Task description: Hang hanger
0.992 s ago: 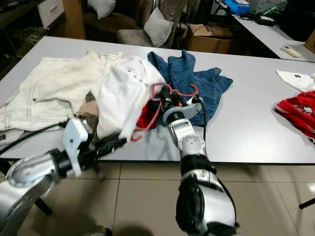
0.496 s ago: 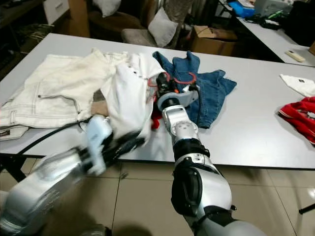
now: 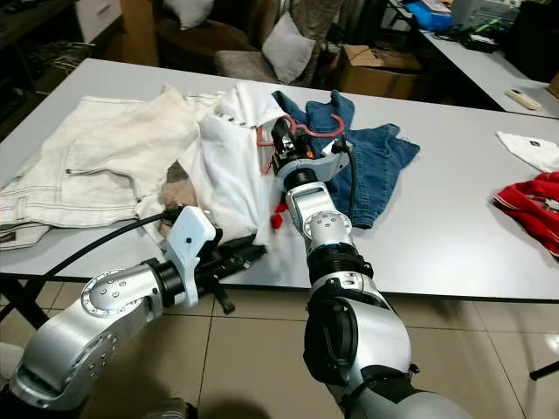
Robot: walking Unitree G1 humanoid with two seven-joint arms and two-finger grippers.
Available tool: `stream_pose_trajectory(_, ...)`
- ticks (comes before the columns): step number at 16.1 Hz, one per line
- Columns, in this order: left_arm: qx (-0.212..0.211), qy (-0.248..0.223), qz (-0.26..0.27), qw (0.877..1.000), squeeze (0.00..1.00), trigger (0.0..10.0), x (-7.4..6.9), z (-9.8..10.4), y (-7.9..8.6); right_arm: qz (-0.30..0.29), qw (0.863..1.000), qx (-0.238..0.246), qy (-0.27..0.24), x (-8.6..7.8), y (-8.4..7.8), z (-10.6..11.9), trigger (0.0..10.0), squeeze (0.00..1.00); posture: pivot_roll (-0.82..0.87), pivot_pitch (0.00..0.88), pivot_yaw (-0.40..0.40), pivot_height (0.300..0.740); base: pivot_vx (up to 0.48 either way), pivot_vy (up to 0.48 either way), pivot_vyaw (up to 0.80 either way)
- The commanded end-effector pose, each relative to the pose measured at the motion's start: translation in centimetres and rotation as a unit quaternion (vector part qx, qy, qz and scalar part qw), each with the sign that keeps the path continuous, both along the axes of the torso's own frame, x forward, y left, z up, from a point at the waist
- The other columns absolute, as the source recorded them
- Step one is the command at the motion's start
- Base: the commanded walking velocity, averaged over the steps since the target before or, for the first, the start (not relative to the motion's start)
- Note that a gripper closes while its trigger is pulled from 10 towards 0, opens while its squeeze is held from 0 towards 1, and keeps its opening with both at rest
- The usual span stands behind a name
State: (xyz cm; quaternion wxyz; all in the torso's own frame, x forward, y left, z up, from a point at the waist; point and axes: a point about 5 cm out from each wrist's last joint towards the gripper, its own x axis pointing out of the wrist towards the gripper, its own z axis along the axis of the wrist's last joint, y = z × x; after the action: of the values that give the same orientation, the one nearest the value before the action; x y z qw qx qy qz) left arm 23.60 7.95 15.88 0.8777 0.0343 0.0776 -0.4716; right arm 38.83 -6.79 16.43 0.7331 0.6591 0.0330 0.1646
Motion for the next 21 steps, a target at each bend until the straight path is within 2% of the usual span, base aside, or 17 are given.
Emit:
stream_pose_trajectory(1, -0.012, 0.012, -0.039, 0.999, 1.00, 10.0, -1.0, 0.1, -0.7, 0.023, 0.999, 0.023, -0.026, -0.3, 2.4, 1.2, 10.0, 0.00, 0.17, 0.000, -0.111, 0.740, 0.000, 0.000, 0.00)
stream_pose_trajectory(3, -0.013, 0.013, -0.051, 0.999, 1.00, 10.0, -1.3, 0.1, -0.6, 0.015, 0.999, 0.026, -0.024, -0.1, 1.8, 1.3, 10.0, 0.00, 0.17, 0.000, -0.114, 0.740, 0.000, 0.000, 0.00)
stream_pose_trajectory(4, -0.028, 0.001, -0.061, 0.998, 1.00, 10.0, -1.5, 0.5, -0.6, -0.001, 1.000, -0.007, -0.027, 0.1, 1.0, 1.3, 10.0, 0.00, 0.17, 0.000, -0.116, 0.740, 0.000, 0.000, 0.00)
stream_pose_trajectory(6, -0.041, -0.006, -0.066, 0.997, 1.00, 10.0, -1.5, 1.0, -0.4, 0.005, 0.999, -0.039, -0.022, 0.2, 0.3, 1.0, 10.0, 0.00, 0.17, 0.000, -0.111, 0.740, 0.000, 0.000, 0.00)
stream_pose_trajectory(7, -0.050, -0.013, -0.045, 0.998, 1.00, 10.0, -1.2, 1.2, 0.1, 0.012, 0.998, -0.059, -0.029, 0.2, 0.1, 1.0, 10.0, 0.00, 0.16, 0.000, -0.107, 0.740, 0.000, 0.000, 0.00)
stream_pose_trajectory(9, -0.068, -0.036, 0.068, 0.995, 1.00, 10.0, 0.1, 1.8, 3.3, 0.010, 0.995, -0.085, -0.053, 0.0, -1.1, 1.4, 10.0, 0.00, 0.15, 0.000, -0.104, 0.740, 0.000, 0.000, 0.00)
stream_pose_trajectory(10, -0.071, -0.038, 0.101, 0.992, 1.00, 10.0, 0.4, 1.9, 4.3, 0.009, 0.994, -0.091, -0.057, 0.0, -1.4, 1.4, 10.0, 0.00, 0.15, 0.000, -0.104, 0.740, 0.000, 0.000, 0.00)
stream_pose_trajectory(11, -0.073, -0.051, 0.177, 0.980, 0.95, 10.0, 1.1, 2.1, 7.1, 0.012, 0.990, -0.116, -0.078, -0.5, -2.3, 1.7, 10.0, 0.00, 0.14, 0.000, -0.109, 0.740, 0.000, 0.000, 0.00)
stream_pose_trajectory(12, -0.071, -0.058, 0.214, 0.972, 0.62, 10.0, 1.2, 2.2, 8.6, 0.018, 0.987, -0.131, -0.094, -0.9, -2.7, 2.0, 10.0, 0.00, 0.13, 0.000, -0.110, 0.740, 0.000, 0.000, 0.00)
stream_pose_trajectory(13, -0.065, -0.066, 0.268, 0.959, 0.37, 10.0, 1.1, 2.3, 10.5, 0.029, 0.982, -0.149, -0.116, -1.9, -3.3, 2.7, 10.0, 0.00, 0.12, 0.000, -0.109, 0.740, 0.000, 0.000, 0.42)
stream_pose_trajectory(14, -0.056, -0.067, 0.298, 0.951, 0.33, 10.0, 0.8, 2.0, 11.5, 0.032, 0.980, -0.154, -0.125, -2.9, -4.0, 3.5, 10.0, 0.00, 0.11, 0.000, -0.108, 0.740, 0.000, 0.000, 0.56)
stream_pose_trajectory(15, -0.048, -0.066, 0.312, 0.946, 0.31, 10.0, 0.3, 1.6, 11.8, 0.036, 0.976, -0.167, -0.136, -3.9, -4.4, 4.2, 10.0, 0.00, 0.10, 0.000, -0.109, 0.740, 0.000, 0.000, 0.55)
stream_pose_trajectory(17, -0.046, -0.055, 0.331, 0.941, 0.31, 10.0, -0.5, 0.9, 11.6, 0.044, 0.969, -0.186, -0.154, -5.7, -4.8, 5.6, 10.0, 0.00, 0.09, 0.000, -0.114, 0.740, 0.000, -0.150, 0.25)
stream_pose_trajectory(19, -0.045, -0.045, 0.336, 0.940, 0.31, 10.0, -1.1, 0.2, 11.0, 0.047, 0.968, -0.187, -0.162, -7.3, -5.3, 6.2, 10.0, 0.00, 0.07, 0.000, -0.114, 0.740, 0.000, -0.381, 0.00)
stream_pose_trajectory(21, -0.045, -0.042, 0.331, 0.942, 0.31, 10.0, -1.2, 0.0, 10.6, 0.048, 0.968, -0.185, -0.165, -8.1, -5.6, 6.2, 10.0, 0.00, 0.07, 0.000, -0.112, 0.740, 0.000, -0.382, 0.38)
